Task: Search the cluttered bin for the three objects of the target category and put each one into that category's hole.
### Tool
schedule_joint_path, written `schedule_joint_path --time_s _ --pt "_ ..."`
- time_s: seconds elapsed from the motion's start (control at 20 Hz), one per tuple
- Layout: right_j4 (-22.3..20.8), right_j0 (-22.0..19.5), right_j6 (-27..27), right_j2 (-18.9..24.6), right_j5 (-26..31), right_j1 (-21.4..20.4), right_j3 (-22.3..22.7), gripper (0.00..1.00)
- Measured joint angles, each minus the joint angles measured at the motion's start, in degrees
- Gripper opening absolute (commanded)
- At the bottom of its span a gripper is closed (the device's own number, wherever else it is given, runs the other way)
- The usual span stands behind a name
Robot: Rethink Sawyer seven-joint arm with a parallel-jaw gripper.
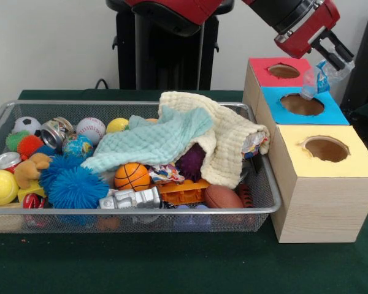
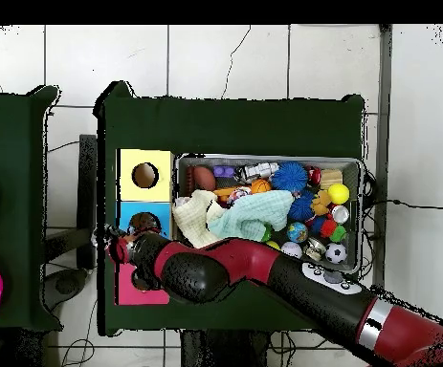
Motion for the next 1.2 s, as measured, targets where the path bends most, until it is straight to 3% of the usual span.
schedule_joint_path --time_s 1.2 --pt "-3.62 -0.38 0.00 -1.08 -0.07 4.21 -3.38 0.00"
